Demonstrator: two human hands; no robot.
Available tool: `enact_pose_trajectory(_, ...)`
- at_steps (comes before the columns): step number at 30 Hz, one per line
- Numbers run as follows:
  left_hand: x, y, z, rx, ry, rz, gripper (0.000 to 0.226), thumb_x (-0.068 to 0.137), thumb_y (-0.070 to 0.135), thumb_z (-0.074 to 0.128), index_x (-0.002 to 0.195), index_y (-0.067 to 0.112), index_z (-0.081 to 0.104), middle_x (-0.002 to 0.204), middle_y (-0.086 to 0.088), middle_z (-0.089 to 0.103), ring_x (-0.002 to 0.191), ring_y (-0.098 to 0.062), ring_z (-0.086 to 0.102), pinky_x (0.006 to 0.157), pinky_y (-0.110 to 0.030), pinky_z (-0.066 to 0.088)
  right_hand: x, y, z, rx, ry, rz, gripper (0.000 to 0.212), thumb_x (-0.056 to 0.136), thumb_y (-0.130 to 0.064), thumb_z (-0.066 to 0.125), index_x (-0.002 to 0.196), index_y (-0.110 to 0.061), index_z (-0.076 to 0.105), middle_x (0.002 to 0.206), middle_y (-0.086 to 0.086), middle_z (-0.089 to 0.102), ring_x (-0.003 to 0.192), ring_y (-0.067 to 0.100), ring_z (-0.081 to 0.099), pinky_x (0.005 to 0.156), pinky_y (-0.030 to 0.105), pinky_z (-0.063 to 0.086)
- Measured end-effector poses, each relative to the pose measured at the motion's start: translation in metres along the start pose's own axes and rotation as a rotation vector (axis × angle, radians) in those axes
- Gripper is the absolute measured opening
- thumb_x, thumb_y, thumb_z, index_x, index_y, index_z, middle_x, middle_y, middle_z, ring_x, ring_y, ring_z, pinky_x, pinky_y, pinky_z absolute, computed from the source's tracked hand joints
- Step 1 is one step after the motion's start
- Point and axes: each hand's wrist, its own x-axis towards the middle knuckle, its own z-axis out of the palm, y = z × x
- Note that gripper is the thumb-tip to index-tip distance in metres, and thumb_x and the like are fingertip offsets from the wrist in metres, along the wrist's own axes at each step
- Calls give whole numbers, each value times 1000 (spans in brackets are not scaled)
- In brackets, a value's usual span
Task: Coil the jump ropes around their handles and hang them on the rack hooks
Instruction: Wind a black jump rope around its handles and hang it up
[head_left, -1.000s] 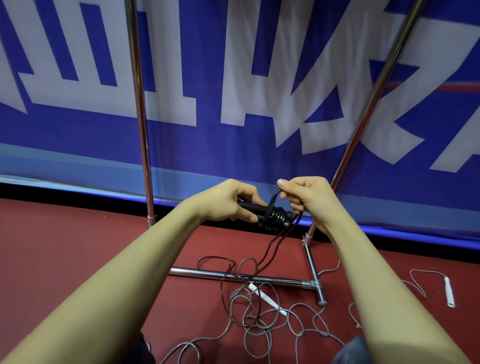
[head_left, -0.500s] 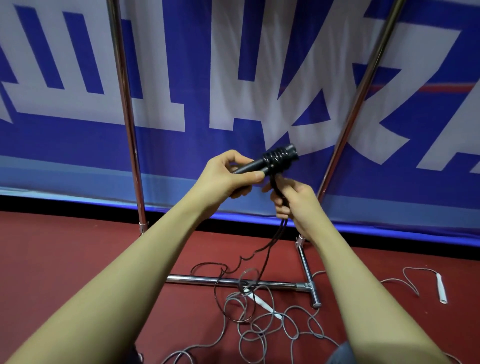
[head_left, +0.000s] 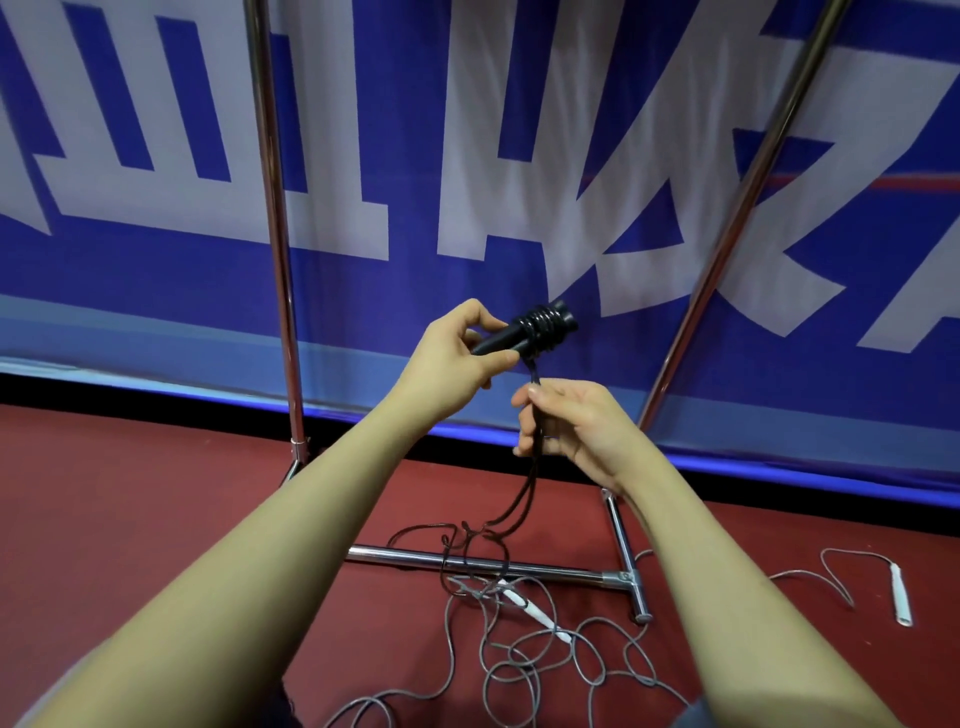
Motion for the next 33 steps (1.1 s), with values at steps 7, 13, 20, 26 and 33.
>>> enact_pose_trajectory(7, 1, -14, -3, 106, 37, 14, 14, 84, 10, 71, 88, 16, 58, 85, -20, 66, 58, -18, 48, 60, -31, 41, -6, 0, 5, 37, -124, 37, 10, 89, -11, 55, 89, -2, 59, 60, 4, 58, 53, 17, 60, 63, 32, 56)
enact_pose_trajectory(13, 0, -26, -3, 206, 18, 28, 12, 85, 13, 70, 92, 16, 61, 85, -16, 67, 63, -18, 50, 68, -39, 48, -6, 0, 8, 97, -112, 114, 16, 96, -9, 44, 94, -2, 58, 61, 4, 58, 56, 24, 66, 57, 32, 55)
enact_pose_trajectory(20, 4, -33, -17, 241, 14, 19, 20, 82, 9, 74, 84, 26, 63, 77, -8, 68, 60, -17, 51, 69, -39, 50, -1, 1, 12, -57, -267, 136, 20, 89, -19, 59, 102, -5, 57, 61, 2, 48, 42, 15, 49, 41, 20, 35)
enact_pose_trajectory(26, 1, -47, -20, 379, -27, 10, 14, 83, 10, 73, 93, 18, 68, 82, -1, 71, 78, -26, 64, 73, -40, 50, 0, 4, 11, -144, -307, 141, 14, 84, -10, 60, 96, -5, 62, 66, 7, 58, 62, 24, 61, 58, 29, 51)
enact_pose_trajectory(33, 4, -47, -27, 341, -322, -95, 16, 79, 2, 75, 86, 13, 68, 83, -18, 68, 60, -20, 52, 62, -31, 44, 5, -6, -2, -367, 74, -69, 26, 96, -13, 54, 73, -5, 64, 50, -1, 44, 43, 9, 38, 47, 20, 34)
